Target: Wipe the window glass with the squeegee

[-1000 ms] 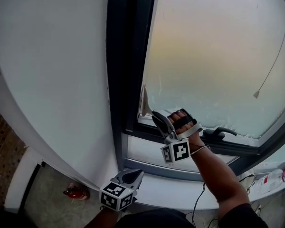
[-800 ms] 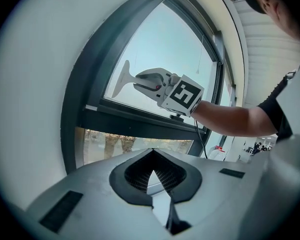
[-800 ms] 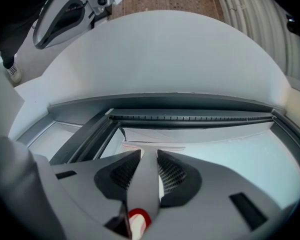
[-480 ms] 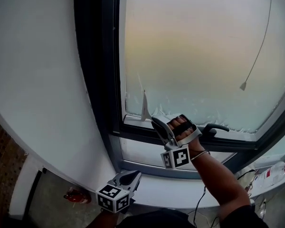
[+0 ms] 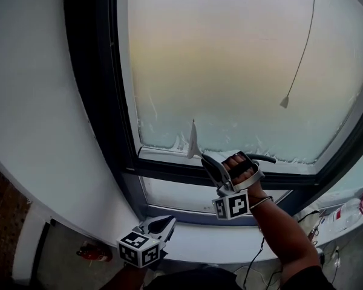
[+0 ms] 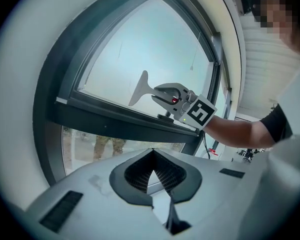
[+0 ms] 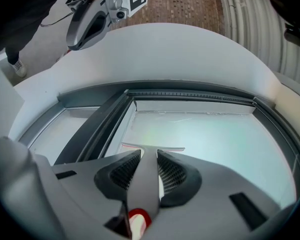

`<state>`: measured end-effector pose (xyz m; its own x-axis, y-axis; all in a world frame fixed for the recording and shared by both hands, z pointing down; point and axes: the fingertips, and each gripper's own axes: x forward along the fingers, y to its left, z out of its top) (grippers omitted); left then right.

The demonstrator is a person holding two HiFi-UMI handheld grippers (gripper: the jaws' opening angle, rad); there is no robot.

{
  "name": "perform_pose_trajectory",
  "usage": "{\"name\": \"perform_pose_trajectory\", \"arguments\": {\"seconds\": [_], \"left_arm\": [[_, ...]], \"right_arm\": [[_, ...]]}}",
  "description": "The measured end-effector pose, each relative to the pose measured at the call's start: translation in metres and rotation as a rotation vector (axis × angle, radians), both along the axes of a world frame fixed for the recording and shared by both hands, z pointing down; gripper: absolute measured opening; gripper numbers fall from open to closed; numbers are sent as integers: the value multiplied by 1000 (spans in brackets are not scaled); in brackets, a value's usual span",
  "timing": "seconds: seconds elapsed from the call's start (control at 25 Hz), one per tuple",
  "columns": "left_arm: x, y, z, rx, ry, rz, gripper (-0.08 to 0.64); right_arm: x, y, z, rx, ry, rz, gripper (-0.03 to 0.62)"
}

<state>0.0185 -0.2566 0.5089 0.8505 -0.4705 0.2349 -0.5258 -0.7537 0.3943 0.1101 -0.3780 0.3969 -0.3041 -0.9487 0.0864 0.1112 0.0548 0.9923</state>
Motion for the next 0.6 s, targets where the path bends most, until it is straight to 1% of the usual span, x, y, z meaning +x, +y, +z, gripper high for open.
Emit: {"name": "perform_pose_trajectory", "arguments": {"seconds": [0.4,0.6], "left_arm": [[34,10,0,0,-12,54,0],[48,12,1,1,-16,79,0]], "right_arm": [[75,29,-5,0,4,94,94],[99,39,-6,3,26,124,94]]}}
